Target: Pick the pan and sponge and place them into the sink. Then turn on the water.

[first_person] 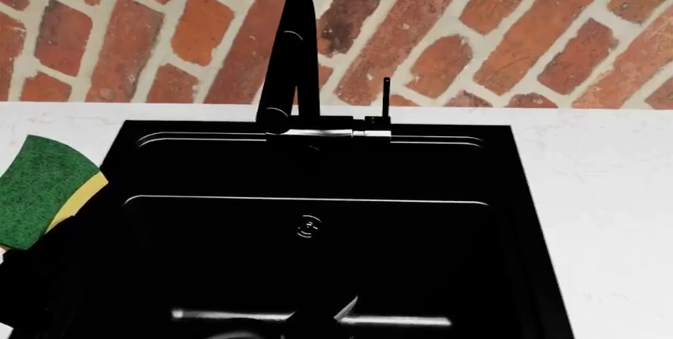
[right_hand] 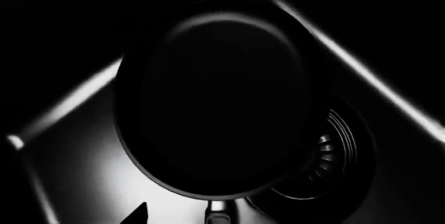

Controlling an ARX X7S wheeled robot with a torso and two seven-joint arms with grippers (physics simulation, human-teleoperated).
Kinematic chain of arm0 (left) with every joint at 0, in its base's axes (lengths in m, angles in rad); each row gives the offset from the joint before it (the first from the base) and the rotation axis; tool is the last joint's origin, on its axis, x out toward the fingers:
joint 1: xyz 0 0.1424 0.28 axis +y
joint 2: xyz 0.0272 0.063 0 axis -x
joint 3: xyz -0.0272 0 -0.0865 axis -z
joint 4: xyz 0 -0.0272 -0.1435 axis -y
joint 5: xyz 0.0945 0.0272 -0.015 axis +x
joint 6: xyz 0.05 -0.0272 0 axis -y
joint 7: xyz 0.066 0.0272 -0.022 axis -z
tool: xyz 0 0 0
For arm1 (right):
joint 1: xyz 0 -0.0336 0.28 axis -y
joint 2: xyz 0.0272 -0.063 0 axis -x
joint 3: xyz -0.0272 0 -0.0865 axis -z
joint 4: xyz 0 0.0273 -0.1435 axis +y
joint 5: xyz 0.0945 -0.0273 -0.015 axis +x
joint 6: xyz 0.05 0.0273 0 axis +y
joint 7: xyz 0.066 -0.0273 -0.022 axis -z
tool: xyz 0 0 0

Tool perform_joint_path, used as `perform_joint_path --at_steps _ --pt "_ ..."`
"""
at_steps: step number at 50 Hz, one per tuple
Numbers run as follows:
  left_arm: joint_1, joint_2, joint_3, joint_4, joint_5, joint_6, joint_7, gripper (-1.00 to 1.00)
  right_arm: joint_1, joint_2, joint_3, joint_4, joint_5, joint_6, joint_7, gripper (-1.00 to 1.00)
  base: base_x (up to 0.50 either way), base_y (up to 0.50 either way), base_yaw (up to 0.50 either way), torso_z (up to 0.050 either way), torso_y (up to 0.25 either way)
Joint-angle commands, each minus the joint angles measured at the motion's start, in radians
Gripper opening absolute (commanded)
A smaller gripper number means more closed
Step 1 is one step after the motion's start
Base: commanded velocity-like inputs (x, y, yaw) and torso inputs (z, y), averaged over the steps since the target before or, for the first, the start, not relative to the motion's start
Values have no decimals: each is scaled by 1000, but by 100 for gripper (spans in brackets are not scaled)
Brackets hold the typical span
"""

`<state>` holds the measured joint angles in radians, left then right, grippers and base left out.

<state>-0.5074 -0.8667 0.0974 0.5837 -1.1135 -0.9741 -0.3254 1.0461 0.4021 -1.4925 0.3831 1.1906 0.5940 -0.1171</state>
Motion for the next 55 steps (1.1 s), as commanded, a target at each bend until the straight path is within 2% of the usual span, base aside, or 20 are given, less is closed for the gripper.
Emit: perform_joint_path --at_steps 1,6,13,21,24,27,45,48,55 --pt "-3 -2 0 -2 -9 5 -4 -100 53 175 58 -315 91 61 186 100 0 0 0 0 0" --pt "22 -29 -25 2 -19 16 11 -100 89 254 99 -437 137 76 264 100 0 0 0 0 0" --pt "-41 23 32 -8 -7 -16 -25 -100 152 383 156 -616 224 111 363 100 0 0 0 0 0" --pt "-64 40 59 -15 1 -24 -24 -100 182 494 220 -734 269 80 439 100 0 0 0 0 0" --pt "-36 3 29 -13 -9 -8 5 -100 187 553 251 -785 292 54 478 100 0 0 0 0 0" --pt "-76 40 67 -20 1 -29 -17 -100 190 603 282 -827 312 23 511 100 0 0 0 0 0" --pt "-171 113 186 -42 29 -79 7 -100 213 892 410 -990 376 -122 666 100 0 0 0 0 0" --pt "-220 163 240 -64 41 -102 16 -100 217 925 417 -999 377 -121 674 100 0 0 0 0 0" --pt "-292 213 324 -129 72 -134 65 -100 201 1002 431 -1046 363 -181 721 100 0 0 0 0 0"
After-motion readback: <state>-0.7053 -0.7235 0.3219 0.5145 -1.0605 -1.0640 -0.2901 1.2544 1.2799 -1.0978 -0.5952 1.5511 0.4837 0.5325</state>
